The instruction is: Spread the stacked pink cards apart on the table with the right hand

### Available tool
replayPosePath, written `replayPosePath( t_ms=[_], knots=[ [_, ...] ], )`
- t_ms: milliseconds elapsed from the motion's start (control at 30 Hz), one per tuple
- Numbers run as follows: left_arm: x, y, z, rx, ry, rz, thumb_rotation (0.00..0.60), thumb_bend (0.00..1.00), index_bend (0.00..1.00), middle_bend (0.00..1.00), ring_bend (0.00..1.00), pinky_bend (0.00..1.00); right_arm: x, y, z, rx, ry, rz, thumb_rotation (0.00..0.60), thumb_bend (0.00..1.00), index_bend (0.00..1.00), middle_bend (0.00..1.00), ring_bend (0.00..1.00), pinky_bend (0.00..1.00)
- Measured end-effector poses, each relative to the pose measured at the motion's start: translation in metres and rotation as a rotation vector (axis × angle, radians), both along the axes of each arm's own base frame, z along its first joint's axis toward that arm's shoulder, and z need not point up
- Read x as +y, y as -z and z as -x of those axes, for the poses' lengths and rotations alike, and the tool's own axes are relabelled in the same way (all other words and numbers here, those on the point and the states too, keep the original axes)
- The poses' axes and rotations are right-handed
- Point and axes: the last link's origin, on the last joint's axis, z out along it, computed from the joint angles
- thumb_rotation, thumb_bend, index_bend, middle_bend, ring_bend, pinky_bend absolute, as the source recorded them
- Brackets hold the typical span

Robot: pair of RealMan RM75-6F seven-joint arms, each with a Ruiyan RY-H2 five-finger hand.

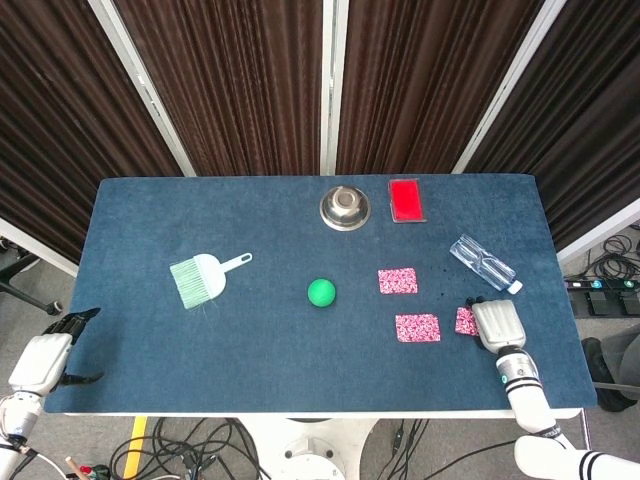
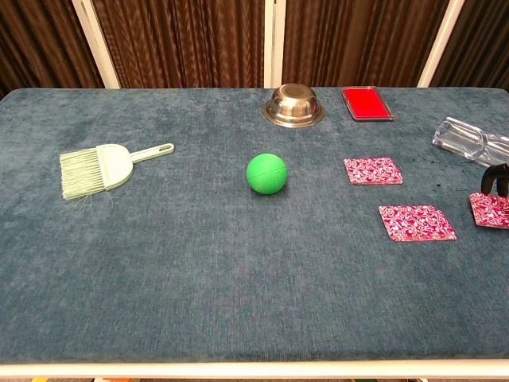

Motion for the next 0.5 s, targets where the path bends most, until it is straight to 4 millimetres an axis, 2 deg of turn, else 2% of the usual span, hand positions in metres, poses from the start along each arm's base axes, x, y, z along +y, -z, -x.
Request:
replayPosePath(
  t_ms=[167, 333, 500],
  knots=[
    [-0.0005, -0.0001, 0.0005, -0.001, 0.0, 0.0, 0.6, 0.07, 0.09, 0.13, 0.1, 0.2, 0.0002, 0.0002, 0.0003, -0.001, 0.005, -0.01, 0.6, 0.17, 0.18, 0.27, 0.7, 0.72],
    [-0.0002, -0.0006, 0.0005, -0.002, 0.0, -0.003, 0.6, 0.07, 0.09, 0.13, 0.1, 0.2, 0.0, -0.0009, -0.0008, -0.007, 0.008, -0.012, 0.6, 0.16, 0.11, 0.24, 0.69, 0.72],
    [0.0008, -0.0012, -0.0014, -0.002, 0.007, -0.006, 0.6, 0.07, 0.09, 0.13, 0.1, 0.2, 0.0008, -0.0051, -0.0051, -0.027, -0.007, 0.004, 0.6, 0.16, 0.11, 0.24, 0.69, 0.72]
  ],
)
